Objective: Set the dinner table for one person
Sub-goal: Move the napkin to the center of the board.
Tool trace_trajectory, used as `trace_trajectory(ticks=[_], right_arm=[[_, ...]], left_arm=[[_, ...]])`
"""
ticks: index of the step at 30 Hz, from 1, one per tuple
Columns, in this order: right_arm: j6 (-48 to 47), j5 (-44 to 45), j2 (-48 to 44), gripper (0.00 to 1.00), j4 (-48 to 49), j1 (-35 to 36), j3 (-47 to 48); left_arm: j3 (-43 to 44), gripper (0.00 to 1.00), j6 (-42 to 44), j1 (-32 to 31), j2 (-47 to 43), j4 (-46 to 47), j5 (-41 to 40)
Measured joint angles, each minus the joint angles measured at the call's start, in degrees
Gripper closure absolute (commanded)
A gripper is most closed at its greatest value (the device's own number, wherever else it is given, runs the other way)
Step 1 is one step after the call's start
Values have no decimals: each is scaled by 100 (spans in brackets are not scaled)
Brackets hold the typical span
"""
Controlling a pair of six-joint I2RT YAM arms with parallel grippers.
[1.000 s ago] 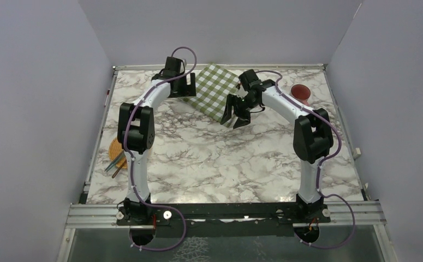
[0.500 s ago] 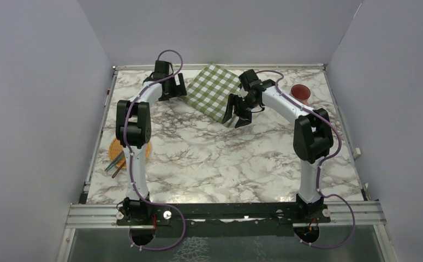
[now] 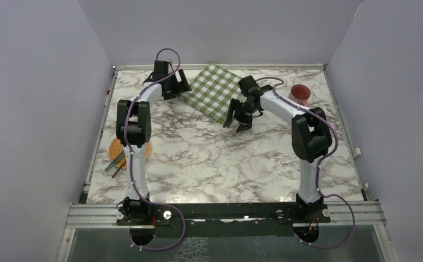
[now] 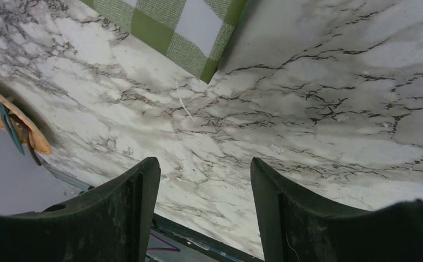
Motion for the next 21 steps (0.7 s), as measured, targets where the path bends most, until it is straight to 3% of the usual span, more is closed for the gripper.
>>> trace_trajectory(ticks=[11,21], right_arm=[[308,70,634,36,481,103,72],[575,450,678,36,769,232,157]], left_arm=[[-96,4,-138,9,0,197,260],[-190,7,-153,35,-2,345,369]])
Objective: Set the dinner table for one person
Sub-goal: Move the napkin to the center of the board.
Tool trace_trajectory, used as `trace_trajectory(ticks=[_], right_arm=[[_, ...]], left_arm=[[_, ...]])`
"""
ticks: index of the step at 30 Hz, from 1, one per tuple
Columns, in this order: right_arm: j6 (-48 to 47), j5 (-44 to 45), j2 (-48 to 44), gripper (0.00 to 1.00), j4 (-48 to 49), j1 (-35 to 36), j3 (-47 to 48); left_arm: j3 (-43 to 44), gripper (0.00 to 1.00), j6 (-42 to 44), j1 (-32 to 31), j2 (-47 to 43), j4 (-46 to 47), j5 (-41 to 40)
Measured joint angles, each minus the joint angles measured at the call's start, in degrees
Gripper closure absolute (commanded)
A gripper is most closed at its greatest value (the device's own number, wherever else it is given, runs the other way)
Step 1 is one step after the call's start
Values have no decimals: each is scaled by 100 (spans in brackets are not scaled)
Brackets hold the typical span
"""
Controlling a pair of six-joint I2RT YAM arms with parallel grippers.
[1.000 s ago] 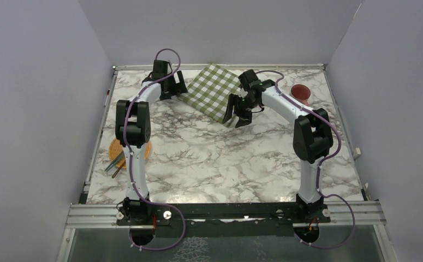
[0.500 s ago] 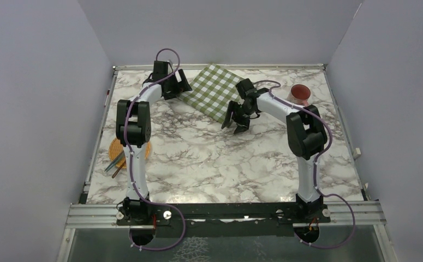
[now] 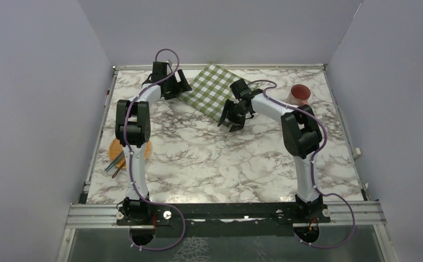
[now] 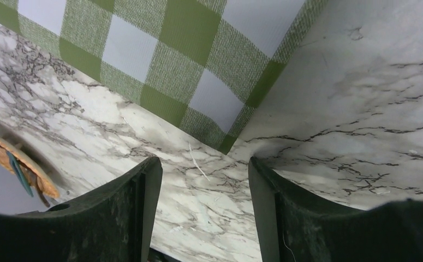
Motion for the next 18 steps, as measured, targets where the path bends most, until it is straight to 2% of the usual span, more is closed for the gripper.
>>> trace_trajectory(ticks=[9,16,18], right_arm=[[254,730,0,38,70,37,114],[435,955,26,50,116,63,122],[468,951,55,53,138,70,133]], left_arm=[[-173,10,-2,28,-57,195,101],[-258,17,-28,44,-83,282,138],[-271,22,-42,48,-83,293,151]])
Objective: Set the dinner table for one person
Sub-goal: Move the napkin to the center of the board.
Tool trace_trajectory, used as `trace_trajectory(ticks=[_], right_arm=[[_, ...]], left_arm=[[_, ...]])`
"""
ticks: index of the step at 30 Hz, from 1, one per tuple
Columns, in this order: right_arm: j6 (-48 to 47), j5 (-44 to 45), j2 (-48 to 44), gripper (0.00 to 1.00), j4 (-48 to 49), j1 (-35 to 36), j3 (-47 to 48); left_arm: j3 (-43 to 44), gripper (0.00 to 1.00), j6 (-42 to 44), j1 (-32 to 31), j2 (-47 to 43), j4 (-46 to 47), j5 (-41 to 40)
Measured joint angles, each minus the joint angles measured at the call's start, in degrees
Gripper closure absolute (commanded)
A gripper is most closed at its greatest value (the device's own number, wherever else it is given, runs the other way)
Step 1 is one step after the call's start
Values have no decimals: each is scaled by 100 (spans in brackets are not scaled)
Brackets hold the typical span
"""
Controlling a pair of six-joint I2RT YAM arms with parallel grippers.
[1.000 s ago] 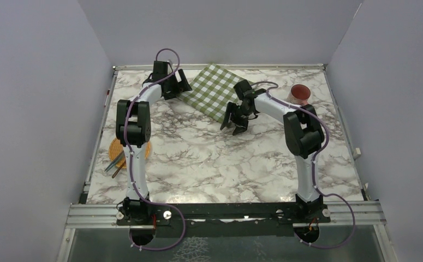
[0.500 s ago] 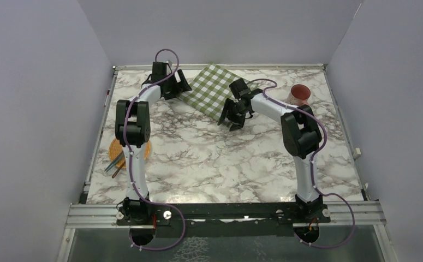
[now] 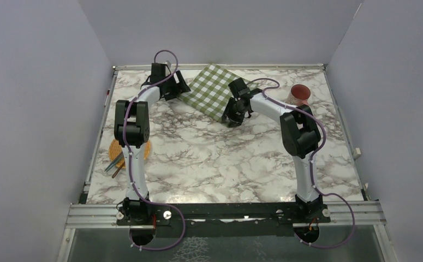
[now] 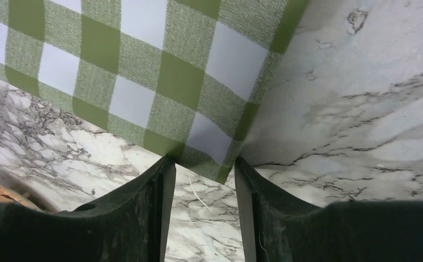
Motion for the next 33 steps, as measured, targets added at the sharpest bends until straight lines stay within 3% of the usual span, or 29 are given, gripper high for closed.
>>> trace_trajectory(ticks=[4,9,14,17,33], right_arm=[[57,2,59,60,55,33,44],[81,28,83,73,48,59,48],[122,184,83,93,17,118,39],[162,262,66,98,31,127,2],[203,824,-632,99,-264,199,-682]], left_arm=[[-35,34,-31,13,-2,22,22],[-109,53,-74,33,-2,-17,70],[-197,70,-155,28,-2,-44,131],[-260,79,-188,31,-2,-42,181],[-1285,86,-376,-116,-627,-109,444]])
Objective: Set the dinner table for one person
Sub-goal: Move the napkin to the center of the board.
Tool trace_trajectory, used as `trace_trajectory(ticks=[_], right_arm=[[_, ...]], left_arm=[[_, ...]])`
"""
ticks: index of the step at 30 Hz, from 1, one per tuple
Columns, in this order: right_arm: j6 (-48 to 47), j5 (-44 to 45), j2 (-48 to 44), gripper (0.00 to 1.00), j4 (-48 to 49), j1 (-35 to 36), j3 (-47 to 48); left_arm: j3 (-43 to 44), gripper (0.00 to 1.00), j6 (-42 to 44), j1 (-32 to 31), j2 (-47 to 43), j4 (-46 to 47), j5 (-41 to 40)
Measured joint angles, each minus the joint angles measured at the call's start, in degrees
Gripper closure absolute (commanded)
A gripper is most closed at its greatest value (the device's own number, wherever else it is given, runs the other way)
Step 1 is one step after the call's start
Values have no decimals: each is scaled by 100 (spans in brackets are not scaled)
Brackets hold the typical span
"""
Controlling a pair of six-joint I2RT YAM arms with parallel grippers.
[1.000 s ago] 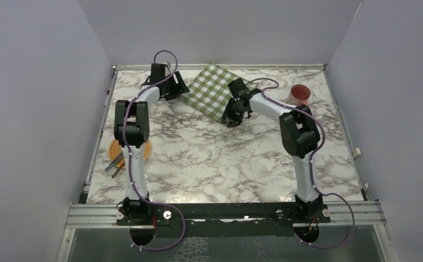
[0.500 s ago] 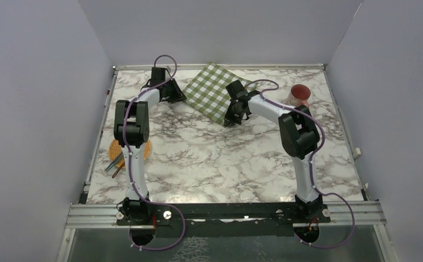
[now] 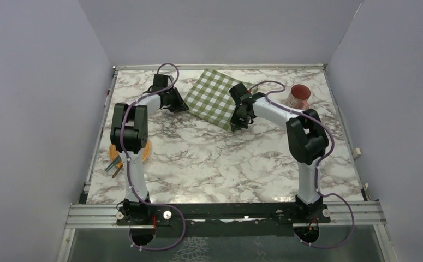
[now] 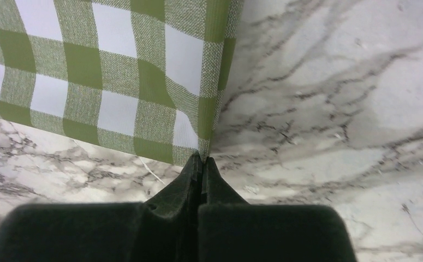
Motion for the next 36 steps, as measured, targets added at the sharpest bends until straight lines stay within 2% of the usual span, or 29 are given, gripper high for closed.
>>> trace_trajectory(ticks=[12,24,30,32,35,36], right_arm=[[-136,267,-997,99,-780,0,-754],[-149,376,-1906,99,-1639,-2,-1709],[-173,376,-2450,99,-1906,7,-2131],[-186,372,-2505,95,-1937,13,-2212],[-208,374,-2509,85,-1963,24,-2243],[-249,376,-2509,84,-1996,24,-2243]], left_arm=[[-1899,86,-483,-634,-1635,-511,-437],[-2651,89,-1084,-1768,-2638,-1220,-855],[-2953,88,-1491,-2138,-3220,-1626,-977],[-3014,78,-1602,-2181,-3377,-1766,-990],[-3021,48,-1694,-2188,-3421,-1897,-992],[-3034,42,-1707,-2192,-3421,-1943,-988]])
